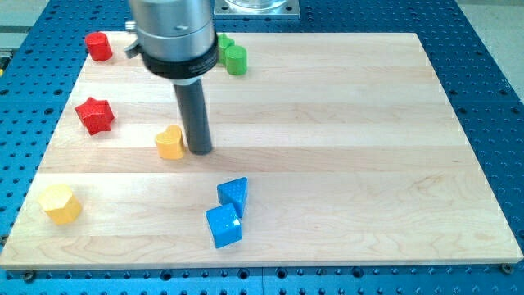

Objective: Place the yellow heart vertically below the red star

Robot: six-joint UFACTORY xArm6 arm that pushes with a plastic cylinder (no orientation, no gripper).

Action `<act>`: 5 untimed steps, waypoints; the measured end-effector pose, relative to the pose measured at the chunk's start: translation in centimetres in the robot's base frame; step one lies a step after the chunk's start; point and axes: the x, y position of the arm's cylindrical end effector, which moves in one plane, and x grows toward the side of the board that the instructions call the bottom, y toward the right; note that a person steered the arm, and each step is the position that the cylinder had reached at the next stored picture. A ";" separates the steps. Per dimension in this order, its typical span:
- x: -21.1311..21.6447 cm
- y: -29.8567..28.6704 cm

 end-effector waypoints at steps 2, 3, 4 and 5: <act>0.9 -11.2; -1.4 -12.2; 1.8 -13.1; 2.7 -14.2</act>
